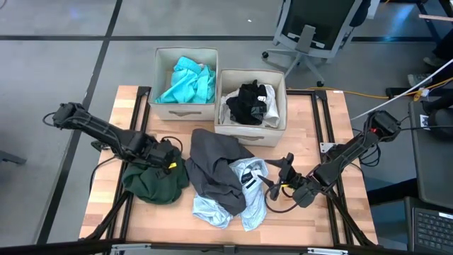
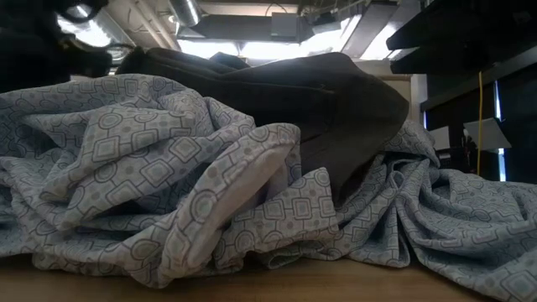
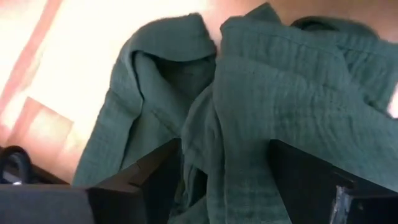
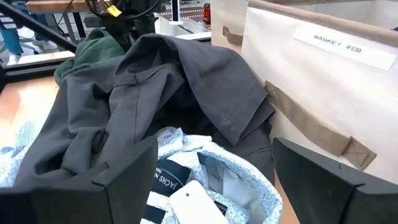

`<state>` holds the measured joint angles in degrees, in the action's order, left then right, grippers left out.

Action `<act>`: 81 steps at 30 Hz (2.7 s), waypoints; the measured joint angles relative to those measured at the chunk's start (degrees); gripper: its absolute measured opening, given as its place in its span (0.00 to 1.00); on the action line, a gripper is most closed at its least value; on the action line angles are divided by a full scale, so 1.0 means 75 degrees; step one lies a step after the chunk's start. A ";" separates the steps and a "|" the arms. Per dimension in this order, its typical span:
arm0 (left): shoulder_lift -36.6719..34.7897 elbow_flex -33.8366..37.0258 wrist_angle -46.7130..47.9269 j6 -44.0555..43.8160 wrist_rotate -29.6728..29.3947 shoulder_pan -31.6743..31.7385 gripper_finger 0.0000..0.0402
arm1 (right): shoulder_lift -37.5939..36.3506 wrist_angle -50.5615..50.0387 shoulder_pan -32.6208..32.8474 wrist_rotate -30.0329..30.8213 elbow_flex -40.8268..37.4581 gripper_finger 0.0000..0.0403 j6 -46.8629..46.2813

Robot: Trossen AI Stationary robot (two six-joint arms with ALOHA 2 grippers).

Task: Sort clothes
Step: Put the dark green shirt into the left laundry organizer

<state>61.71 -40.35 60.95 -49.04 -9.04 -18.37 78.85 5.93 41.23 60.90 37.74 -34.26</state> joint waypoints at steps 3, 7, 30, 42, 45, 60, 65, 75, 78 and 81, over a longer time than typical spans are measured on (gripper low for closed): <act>0.0000 0.0263 -0.0474 0.0026 0.0014 0.0000 0.57 | 0.0111 0.0003 -0.0002 0.0021 0.0000 0.78 0.0001; 0.0000 0.0694 -0.1131 0.0028 0.0126 0.0006 0.57 | 0.0201 0.0010 -0.0003 0.0141 0.0000 0.78 0.0002; 0.0532 0.2639 -0.4582 -0.0087 -0.0075 0.0009 0.55 | 0.0210 0.0003 -0.0001 0.0163 0.0000 0.78 0.0003; 0.0557 0.2667 -0.4693 0.0736 -0.0063 0.0008 0.05 | 0.0210 -0.0001 0.0000 0.0140 0.0000 0.78 0.0003; 0.0562 0.2671 -0.4753 0.0793 -0.0130 -0.0002 0.04 | 0.0210 0.0000 0.0000 0.0138 0.0000 0.78 0.0003; 0.0615 0.0500 -0.2105 0.1023 -0.1466 -0.0609 0.02 | 0.0210 -0.0003 -0.0003 0.0143 0.0000 0.78 0.0003; 0.0606 -0.0762 -0.0913 0.1190 -0.2079 -0.0787 0.02 | 0.0207 -0.0003 -0.0002 0.0146 0.0000 0.78 0.0003; 0.0589 -0.3071 0.0917 0.1835 -0.3610 -0.0924 0.03 | 0.0207 -0.0003 -0.0003 0.0155 0.0000 0.78 0.0003; 0.0583 -0.3794 0.1212 0.2362 -0.4309 -0.0880 0.03 | 0.0207 -0.0003 -0.0003 0.0160 0.0000 0.78 0.0003; 0.0574 -0.4483 0.1269 0.3141 -0.5210 -0.0756 0.03 | 0.0207 0.0000 -0.0001 0.0160 0.0000 0.78 0.0003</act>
<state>66.02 -73.97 70.47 -25.48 -48.11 -24.04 80.40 5.93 41.22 62.11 37.74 -34.24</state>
